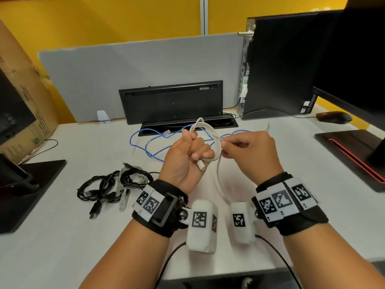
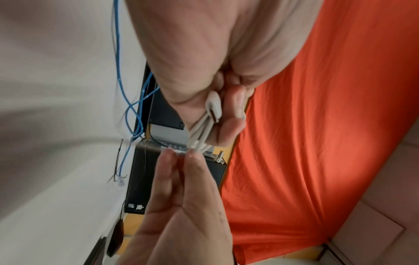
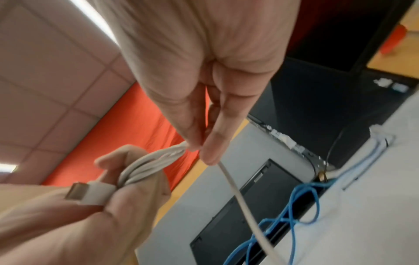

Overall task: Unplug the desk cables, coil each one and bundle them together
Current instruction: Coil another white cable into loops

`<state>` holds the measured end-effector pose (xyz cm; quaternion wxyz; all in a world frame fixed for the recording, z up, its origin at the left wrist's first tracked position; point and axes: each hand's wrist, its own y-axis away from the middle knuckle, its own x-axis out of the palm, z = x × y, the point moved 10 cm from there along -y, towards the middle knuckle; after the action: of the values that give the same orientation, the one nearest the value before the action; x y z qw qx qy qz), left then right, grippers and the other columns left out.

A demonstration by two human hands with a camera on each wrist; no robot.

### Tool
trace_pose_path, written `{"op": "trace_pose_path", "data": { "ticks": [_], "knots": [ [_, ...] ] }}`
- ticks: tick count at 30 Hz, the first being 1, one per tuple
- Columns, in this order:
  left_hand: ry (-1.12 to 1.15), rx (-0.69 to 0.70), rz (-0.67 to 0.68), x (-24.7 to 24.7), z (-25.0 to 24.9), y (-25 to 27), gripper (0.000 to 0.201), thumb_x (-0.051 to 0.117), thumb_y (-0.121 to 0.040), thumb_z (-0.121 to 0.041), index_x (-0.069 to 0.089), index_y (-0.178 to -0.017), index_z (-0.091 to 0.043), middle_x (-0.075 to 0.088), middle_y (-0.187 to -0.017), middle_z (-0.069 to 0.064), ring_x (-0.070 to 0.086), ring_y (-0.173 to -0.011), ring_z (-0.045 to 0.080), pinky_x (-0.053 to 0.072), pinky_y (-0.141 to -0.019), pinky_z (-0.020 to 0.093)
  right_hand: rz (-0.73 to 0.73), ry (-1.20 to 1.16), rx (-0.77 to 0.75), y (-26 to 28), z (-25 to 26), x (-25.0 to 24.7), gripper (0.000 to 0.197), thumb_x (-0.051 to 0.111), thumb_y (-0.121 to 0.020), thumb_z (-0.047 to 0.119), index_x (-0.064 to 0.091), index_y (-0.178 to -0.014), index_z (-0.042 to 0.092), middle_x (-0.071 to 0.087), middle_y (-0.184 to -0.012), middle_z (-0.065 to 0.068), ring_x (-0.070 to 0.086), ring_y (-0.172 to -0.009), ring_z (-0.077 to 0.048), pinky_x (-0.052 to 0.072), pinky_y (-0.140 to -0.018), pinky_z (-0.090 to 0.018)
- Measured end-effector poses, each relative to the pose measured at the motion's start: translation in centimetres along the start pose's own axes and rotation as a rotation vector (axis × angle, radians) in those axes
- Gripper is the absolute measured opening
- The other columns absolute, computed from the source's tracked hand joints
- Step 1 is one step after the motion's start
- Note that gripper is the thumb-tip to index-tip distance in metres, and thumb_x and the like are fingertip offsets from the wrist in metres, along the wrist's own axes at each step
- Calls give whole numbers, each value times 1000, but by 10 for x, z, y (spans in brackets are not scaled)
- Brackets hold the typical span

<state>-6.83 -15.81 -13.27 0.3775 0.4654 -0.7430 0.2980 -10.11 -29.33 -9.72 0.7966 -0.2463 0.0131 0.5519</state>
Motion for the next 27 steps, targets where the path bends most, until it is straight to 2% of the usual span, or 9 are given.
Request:
{"op": "trace_pose_path", "data": {
  "ticks": [3,5,7,10,14,19,21,24,27],
  "knots": [
    [-17,-1,-19,-4,3,-3,31,33,-104,-31,42,-82,-11,26,-49,-5,31,-42,9,47,-52,25,24,-240,103,1,-11,7,13,66,-83,-2,77,-83,4,74,-77,-13,72,-76,-30,60,-78,-43],
    [-54,16,-54,-8,3,-4,31,34,-104,-31,42,-82,-11,24,-51,-4,31,-45,11,47,-57,29,72,-410,193,3,-18,14,13,61,-88,-3,73,-87,-4,72,-85,-23,72,-82,-37,58,-82,-46],
    [-70,28,-87,-13,4,-5,32,34,-105,-30,42,-81,-11,22,-52,-3,31,-46,12,47,-59,31,117,-477,221,5,-17,18,14,59,-90,0,71,-87,-7,71,-86,-27,71,-84,-39,58,-82,-45],
    [-128,66,-117,-17,4,-6,32,35,-104,-31,41,-81,-10,22,-52,-3,32,-46,13,48,-57,31,179,-514,224,8,-11,22,11,67,-85,0,69,-93,-8,71,-82,-28,72,-78,-35,59,-78,-40],
    [-278,94,-111,-17,2,-5,31,33,-106,-28,40,-79,-13,24,-53,-3,33,-47,13,48,-58,31,134,-494,281,9,-18,18,33,72,-77,-8,64,-108,-2,73,-81,-23,71,-72,-29,59,-74,-36],
    [-653,160,-119,-18,-13,-5,31,29,-106,-25,44,-81,-15,34,-54,-4,47,-54,15,44,-70,31,169,-466,322,6,-18,14,47,76,-77,5,62,-116,26,75,-90,-14,68,-81,-20,50,-77,-35],
    [-695,161,-96,-15,-15,-5,33,28,-107,-26,46,-82,-14,38,-56,-3,52,-59,15,46,-75,31,183,-541,338,7,-17,15,47,70,-81,2,59,-121,25,73,-97,-20,63,-80,-22,44,-75,-34],
    [-743,169,-78,-9,-16,-4,33,28,-107,-24,47,-82,-14,40,-60,0,56,-61,15,47,-83,38,185,-685,386,9,-17,18,45,56,-89,-6,53,-129,13,65,-102,-28,55,-83,-27,40,-72,-32],
    [-735,182,-95,-8,-15,-4,33,28,-107,-20,46,-80,-12,40,-60,0,55,-58,13,45,-83,41,221,-893,459,13,-18,29,41,42,-94,-8,47,-133,2,60,-83,-19,50,-73,-25,36,-70,-32]
  ]
}}
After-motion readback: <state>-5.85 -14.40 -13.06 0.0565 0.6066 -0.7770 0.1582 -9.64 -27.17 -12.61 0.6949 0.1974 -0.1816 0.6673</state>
